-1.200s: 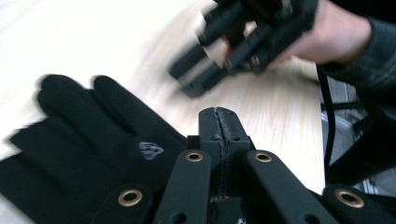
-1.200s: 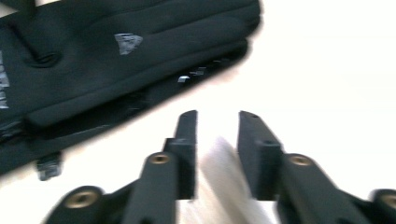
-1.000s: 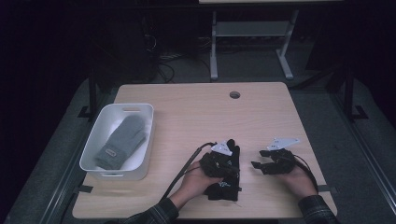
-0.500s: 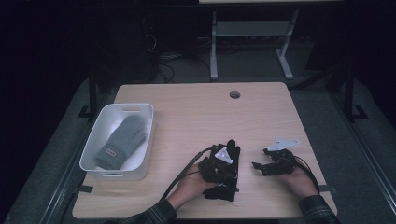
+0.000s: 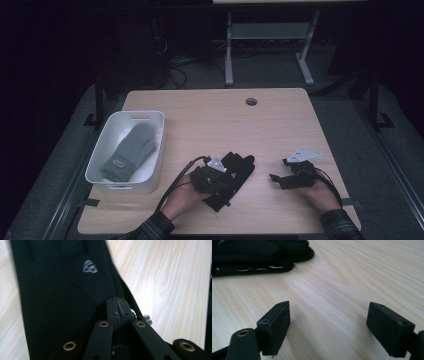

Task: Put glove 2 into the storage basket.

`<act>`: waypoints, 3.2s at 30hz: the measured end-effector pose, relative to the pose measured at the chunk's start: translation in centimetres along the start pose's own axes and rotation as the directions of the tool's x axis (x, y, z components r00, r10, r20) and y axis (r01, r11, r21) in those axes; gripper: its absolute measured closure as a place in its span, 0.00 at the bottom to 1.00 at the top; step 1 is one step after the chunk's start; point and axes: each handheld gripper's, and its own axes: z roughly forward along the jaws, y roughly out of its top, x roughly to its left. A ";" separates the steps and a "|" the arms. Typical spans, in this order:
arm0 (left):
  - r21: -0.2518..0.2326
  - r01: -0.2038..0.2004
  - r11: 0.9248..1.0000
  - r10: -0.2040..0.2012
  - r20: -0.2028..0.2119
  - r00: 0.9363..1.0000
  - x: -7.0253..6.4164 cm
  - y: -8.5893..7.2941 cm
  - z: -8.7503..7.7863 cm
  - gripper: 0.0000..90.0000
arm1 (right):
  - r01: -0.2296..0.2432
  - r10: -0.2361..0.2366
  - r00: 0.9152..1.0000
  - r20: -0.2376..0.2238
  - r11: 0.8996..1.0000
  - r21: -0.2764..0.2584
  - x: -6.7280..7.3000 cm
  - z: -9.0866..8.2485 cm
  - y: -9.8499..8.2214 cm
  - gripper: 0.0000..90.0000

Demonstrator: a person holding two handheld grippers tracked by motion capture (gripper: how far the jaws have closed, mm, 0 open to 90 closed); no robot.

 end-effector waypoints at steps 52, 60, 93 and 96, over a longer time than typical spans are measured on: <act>-0.007 -0.001 1.000 0.001 -0.044 0.999 3.3 1.6 2.0 0.63 | -0.004 0.004 1.000 0.004 1.000 0.001 0.1 0.1 0.0 0.20; -0.011 0.026 1.000 -0.027 -0.012 1.000 3.0 2.2 0.7 0.76 | -0.005 0.005 1.000 0.003 1.000 0.002 0.1 0.1 0.0 0.20; -0.124 0.144 0.982 -0.167 -0.200 0.965 8.1 1.7 -18.7 0.76 | -0.004 0.004 1.000 0.003 1.000 0.002 0.1 0.1 0.0 0.20; -0.135 0.191 0.972 -0.218 -0.225 0.950 9.3 0.1 -20.3 0.76 | -0.005 0.005 1.000 0.003 1.000 0.002 0.1 0.1 0.0 0.20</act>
